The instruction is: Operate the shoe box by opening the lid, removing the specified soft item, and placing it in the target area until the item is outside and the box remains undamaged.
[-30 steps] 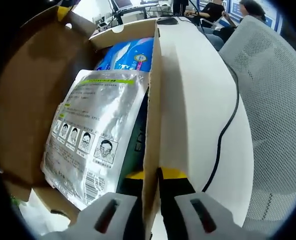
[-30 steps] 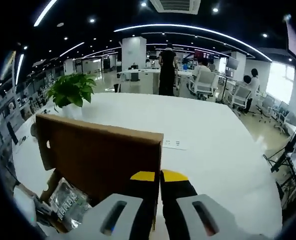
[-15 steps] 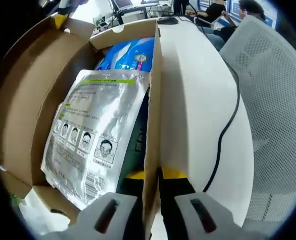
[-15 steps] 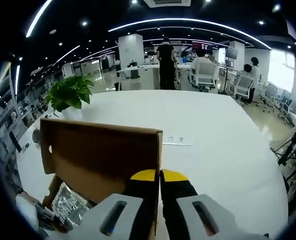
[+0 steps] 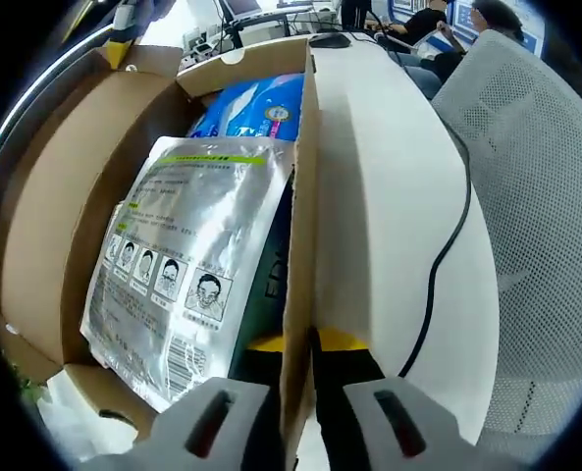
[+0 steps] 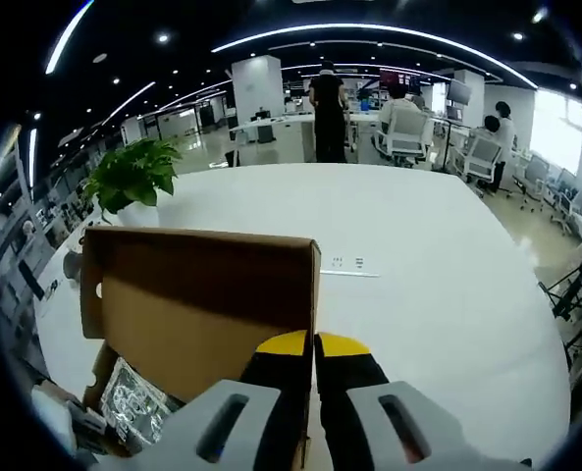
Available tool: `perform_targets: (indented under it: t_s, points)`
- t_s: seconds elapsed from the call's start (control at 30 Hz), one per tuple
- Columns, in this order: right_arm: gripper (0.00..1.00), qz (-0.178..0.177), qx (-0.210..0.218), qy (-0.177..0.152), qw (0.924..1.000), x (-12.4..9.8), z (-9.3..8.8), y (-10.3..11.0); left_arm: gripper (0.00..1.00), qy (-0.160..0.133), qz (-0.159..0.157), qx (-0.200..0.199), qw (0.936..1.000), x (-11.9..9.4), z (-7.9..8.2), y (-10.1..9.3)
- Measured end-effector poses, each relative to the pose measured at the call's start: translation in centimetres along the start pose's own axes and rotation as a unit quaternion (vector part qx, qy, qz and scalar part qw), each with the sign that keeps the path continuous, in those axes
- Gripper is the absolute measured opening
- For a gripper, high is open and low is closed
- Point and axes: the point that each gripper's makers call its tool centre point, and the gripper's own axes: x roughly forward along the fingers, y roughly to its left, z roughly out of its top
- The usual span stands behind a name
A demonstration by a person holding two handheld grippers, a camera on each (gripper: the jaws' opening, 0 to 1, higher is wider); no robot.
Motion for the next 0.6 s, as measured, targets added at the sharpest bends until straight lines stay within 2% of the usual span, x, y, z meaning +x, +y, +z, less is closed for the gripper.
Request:
perform_targets:
  t_s: [0.2, 0.27, 0.3, 0.33, 0.4, 0.43, 0.47, 0.5, 0.57, 0.6]
  points:
    - [0.0, 0.008, -0.015, 0.013, 0.9998, 0.1, -0.5, 0.3, 0.03, 0.0, 0.0, 0.003, 1.0, 0.0, 0.0, 0.0]
    - [0.0, 0.012, -0.051, 0.025, 0.9983, 0.4, -0.9, 0.1, 0.03, 0.0, -0.004, 0.005, 1.0, 0.0, 0.0, 0.0]
    - [0.0, 0.007, -0.062, 0.045, 0.9971, 1.0, -1.4, -0.7, 0.03, -0.001, -0.008, 0.009, 0.9999, 0.0, 0.0, -0.1]
    - [0.0, 0.002, -0.06, 0.054, 0.9967, 1.3, -1.7, -1.1, 0.03, -0.001, -0.011, 0.014, 0.9998, 0.0, -0.1, -0.1]
    - [0.0, 0.001, 0.002, 0.056, 0.9984, 2.3, -2.0, -1.7, 0.03, -0.001, -0.013, 0.016, 0.9998, 0.0, -0.1, -0.1]
    - [0.0, 0.008, 0.053, 0.045, 0.9976, 2.4, -1.8, -1.6, 0.03, 0.0, -0.013, 0.014, 0.9998, 0.0, -0.1, -0.1]
    - [0.0, 0.008, 0.077, 0.049, 0.9958, 2.3, -1.9, -1.8, 0.03, 0.001, -0.014, 0.011, 0.9998, 0.0, -0.1, -0.1]
    - [0.0, 0.009, 0.089, 0.05, 0.9947, 2.5, -1.8, -1.9, 0.03, 0.001, -0.014, 0.009, 0.9999, 0.0, -0.1, -0.1]
    - [0.0, 0.004, 0.051, 0.054, 0.9973, 2.7, -1.8, -2.0, 0.03, 0.001, -0.013, 0.008, 0.9999, 0.1, -0.1, -0.1]
    - [0.0, 0.001, 0.049, 0.057, 0.9972, 2.7, -1.8, -1.8, 0.03, 0.001, -0.012, 0.009, 0.9999, 0.0, -0.1, -0.1]
